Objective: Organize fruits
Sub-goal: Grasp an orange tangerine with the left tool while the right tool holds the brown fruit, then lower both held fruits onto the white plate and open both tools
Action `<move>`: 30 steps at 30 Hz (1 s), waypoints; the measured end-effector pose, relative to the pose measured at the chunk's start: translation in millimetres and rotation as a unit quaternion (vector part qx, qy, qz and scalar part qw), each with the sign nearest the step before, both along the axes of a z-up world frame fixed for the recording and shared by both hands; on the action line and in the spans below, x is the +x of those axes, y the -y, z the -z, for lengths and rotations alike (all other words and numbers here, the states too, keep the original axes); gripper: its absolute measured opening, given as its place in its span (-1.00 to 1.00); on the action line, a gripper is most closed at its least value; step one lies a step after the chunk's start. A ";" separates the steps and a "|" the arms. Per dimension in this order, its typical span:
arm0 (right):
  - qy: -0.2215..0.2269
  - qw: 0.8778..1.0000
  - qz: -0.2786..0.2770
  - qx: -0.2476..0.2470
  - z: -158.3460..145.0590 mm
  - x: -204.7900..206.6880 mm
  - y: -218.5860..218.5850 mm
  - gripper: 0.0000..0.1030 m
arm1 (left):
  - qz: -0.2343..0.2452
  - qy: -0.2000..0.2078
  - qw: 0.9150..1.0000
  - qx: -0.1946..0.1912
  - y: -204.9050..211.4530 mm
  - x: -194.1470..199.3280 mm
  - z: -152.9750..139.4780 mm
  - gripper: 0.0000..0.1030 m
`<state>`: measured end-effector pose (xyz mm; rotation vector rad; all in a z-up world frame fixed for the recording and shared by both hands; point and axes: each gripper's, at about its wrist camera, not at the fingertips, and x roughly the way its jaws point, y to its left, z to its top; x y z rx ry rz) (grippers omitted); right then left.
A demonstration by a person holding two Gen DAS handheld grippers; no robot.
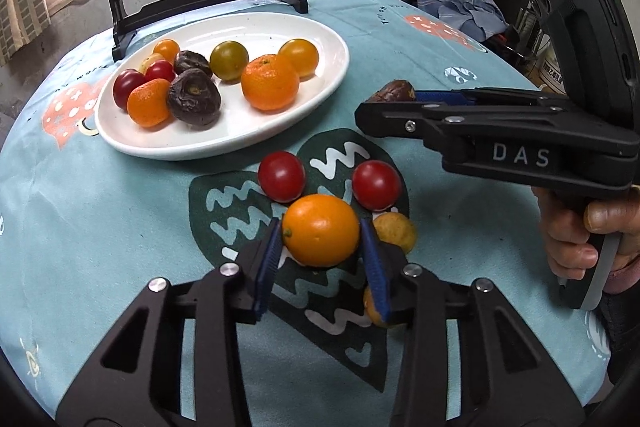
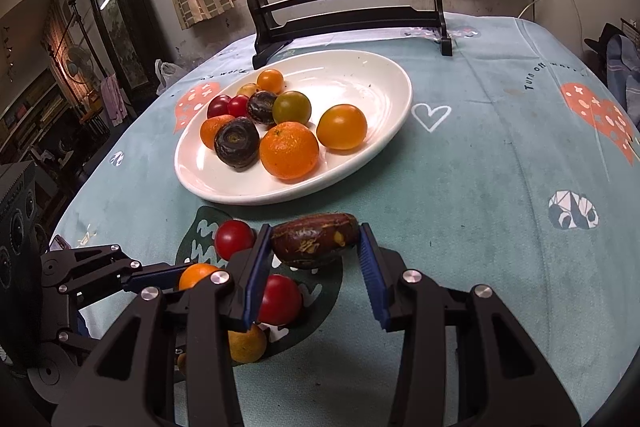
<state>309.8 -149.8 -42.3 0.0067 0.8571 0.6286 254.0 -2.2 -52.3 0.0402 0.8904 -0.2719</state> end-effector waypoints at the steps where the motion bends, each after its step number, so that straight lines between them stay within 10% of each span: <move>1: -0.001 1.000 0.000 0.000 0.0 0.1 0.0 -0.15 | 0.000 0.000 1.000 0.000 0.0 0.1 -0.1 -0.22; 16: 0.051 0.998 -0.003 0.042 -19.5 -5.3 0.7 -0.15 | -0.045 0.056 0.996 -0.048 -27.9 -3.2 -34.0 -0.22; 28: 0.055 0.997 0.018 0.048 -22.6 79.1 -45.4 -0.15 | -0.161 0.080 0.983 -0.034 -72.3 92.7 -50.2 -0.22; 30: 0.049 0.997 0.023 0.048 -20.3 84.7 -49.0 0.04 | -0.175 0.078 0.981 -0.027 -76.6 97.1 -49.0 0.13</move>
